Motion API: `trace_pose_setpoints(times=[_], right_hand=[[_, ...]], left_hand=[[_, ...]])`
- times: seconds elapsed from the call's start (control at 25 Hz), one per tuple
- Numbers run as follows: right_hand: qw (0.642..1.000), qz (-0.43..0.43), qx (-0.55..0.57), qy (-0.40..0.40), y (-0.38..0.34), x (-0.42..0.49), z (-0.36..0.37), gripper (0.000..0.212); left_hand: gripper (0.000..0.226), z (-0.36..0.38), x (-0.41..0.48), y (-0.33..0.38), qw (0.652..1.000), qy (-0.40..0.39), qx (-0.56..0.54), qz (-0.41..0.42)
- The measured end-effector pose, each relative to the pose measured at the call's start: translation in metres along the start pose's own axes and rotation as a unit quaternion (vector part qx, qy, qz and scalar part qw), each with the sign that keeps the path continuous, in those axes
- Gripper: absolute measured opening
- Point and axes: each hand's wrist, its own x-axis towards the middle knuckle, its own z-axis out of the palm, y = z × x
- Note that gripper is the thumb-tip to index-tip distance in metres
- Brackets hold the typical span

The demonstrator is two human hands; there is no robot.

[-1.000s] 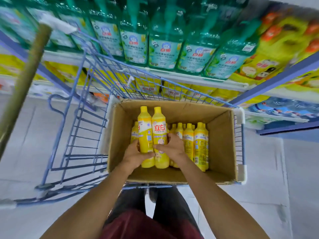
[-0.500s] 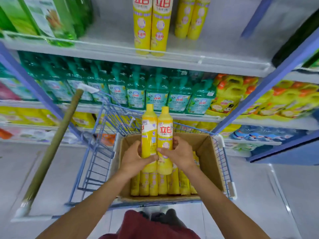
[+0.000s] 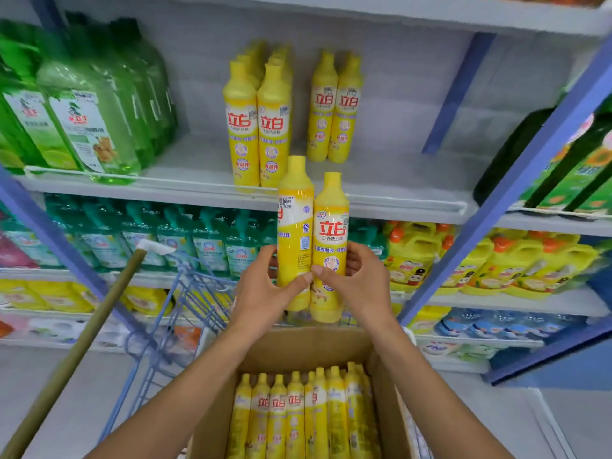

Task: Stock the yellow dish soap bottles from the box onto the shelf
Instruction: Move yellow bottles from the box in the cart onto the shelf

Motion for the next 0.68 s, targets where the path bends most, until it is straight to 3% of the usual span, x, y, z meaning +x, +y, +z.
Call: trace_pose_setpoints(times=[0.36, 0.68], right_hand=[[0.995, -0.080, 0.042, 0.040, -0.054, 0.134, -0.073, 0.059], [0.991, -0.099, 0.051, 0.067, -0.069, 0.222, -0.049, 0.060]], left_hand=[[0.058, 0.063, 0.120, 0.107, 0.995, 0.072, -0.023, 0.069], [0.057, 0.067, 0.207, 0.108, 0.992, 0.104, 0.007, 0.073]])
